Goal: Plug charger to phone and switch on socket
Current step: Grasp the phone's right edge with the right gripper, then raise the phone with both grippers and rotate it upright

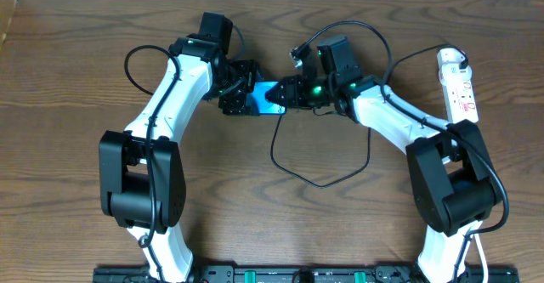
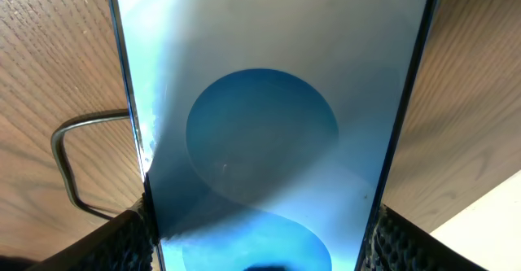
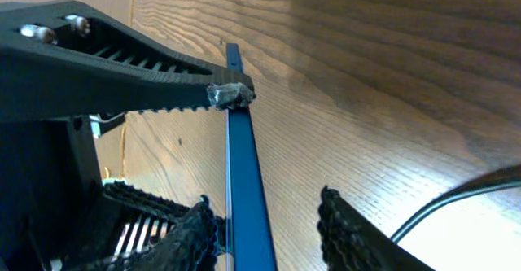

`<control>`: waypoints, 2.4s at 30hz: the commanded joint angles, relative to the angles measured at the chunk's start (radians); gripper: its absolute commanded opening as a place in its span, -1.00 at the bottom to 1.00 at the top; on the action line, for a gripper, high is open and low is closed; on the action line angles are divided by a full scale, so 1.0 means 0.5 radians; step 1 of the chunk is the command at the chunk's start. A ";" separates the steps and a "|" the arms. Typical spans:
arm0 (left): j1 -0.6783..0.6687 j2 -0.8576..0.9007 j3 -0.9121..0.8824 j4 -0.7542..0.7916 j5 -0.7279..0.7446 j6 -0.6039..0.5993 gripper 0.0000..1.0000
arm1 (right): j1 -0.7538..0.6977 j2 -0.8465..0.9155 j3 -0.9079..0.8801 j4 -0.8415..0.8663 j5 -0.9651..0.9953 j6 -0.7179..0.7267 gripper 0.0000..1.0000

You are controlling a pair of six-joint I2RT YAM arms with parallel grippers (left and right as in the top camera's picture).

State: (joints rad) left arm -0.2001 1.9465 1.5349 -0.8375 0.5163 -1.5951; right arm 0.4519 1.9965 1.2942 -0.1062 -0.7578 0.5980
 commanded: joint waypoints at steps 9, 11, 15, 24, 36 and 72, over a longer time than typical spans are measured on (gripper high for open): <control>0.001 -0.056 0.039 -0.007 -0.011 0.023 0.11 | 0.043 0.015 0.029 0.012 0.052 0.069 -0.58; 0.001 -0.056 0.039 -0.007 -0.011 0.023 0.11 | 0.043 0.015 0.029 0.015 0.052 0.069 -0.76; 0.001 -0.056 0.039 -0.007 -0.010 0.023 0.11 | 0.043 0.015 0.029 0.021 0.051 0.069 -0.93; 0.001 -0.056 0.039 -0.006 -0.010 0.023 0.11 | 0.042 0.015 0.029 0.034 0.051 0.069 -0.98; 0.001 -0.056 0.039 -0.006 -0.010 0.024 0.13 | -0.007 0.014 0.029 0.058 0.044 0.075 -0.98; 0.014 -0.056 0.039 0.893 0.156 0.819 0.99 | -0.472 0.012 0.030 0.912 0.084 1.539 -0.97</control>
State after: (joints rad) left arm -0.1993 1.9453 1.5364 -0.4133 0.5816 -1.2060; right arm 0.2218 2.0029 1.2964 0.3317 -0.7242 1.2118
